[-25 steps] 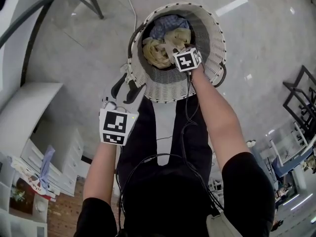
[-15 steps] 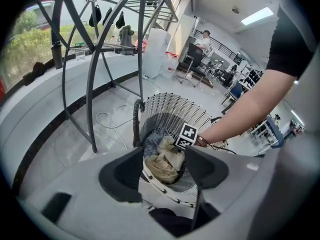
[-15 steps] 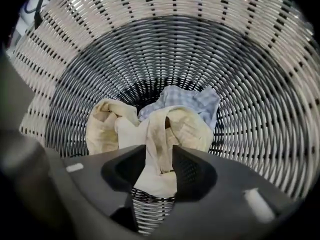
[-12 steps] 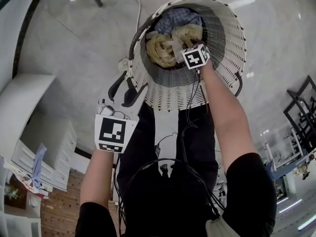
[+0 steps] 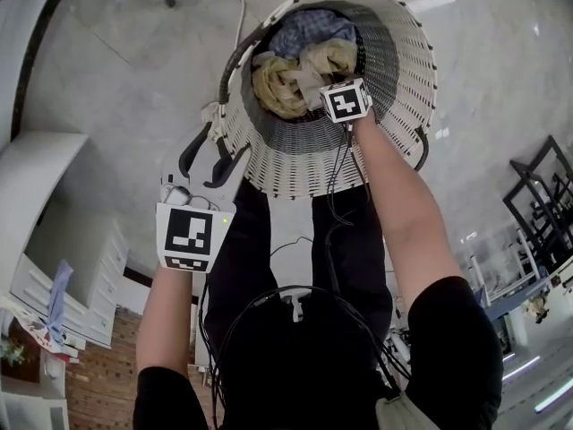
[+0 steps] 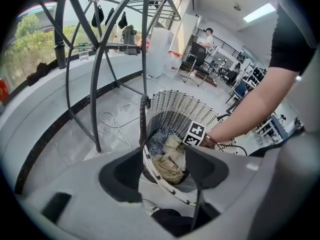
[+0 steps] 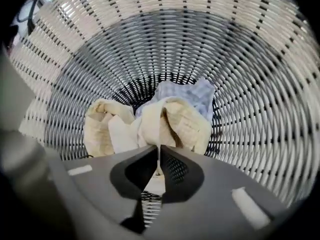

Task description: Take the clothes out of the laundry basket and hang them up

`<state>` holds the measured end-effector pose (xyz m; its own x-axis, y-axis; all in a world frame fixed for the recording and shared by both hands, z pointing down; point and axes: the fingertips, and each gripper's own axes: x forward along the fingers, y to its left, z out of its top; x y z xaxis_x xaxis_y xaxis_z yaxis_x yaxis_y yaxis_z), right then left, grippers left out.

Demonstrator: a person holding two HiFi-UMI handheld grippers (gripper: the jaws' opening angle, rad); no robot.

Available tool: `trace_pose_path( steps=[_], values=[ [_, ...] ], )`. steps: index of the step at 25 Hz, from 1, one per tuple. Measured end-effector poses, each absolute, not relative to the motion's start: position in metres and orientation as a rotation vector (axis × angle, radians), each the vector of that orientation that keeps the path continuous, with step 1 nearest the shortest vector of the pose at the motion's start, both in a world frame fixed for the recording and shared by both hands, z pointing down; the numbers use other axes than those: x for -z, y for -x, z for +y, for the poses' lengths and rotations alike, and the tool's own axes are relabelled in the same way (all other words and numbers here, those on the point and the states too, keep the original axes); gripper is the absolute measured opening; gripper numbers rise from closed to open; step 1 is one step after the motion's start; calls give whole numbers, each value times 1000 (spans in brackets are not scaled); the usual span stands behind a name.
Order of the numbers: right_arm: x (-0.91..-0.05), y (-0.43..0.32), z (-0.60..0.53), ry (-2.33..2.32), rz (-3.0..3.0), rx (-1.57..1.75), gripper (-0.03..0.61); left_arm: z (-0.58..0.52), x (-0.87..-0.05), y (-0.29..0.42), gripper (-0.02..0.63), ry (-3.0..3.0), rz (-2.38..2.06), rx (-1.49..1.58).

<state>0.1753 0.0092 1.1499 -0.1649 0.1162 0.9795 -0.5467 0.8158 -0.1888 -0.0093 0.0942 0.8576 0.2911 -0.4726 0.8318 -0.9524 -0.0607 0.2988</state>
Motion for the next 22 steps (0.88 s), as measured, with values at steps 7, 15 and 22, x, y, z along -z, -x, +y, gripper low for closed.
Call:
trace_pose_path(
  steps=[7,15,22],
  values=[
    [-1043,-153,3,-343,-1765,-643,25,76,-815,8,275,-1724,-1374,-620],
    [-881,-138,10,-213,-1912,-602,25,77,-738,7,282,-1793,-1418,-588],
    [-719,-140,44,-70,-2034,-560,25,82,-661,17,285,-1824,-1434,-602]
  ],
)
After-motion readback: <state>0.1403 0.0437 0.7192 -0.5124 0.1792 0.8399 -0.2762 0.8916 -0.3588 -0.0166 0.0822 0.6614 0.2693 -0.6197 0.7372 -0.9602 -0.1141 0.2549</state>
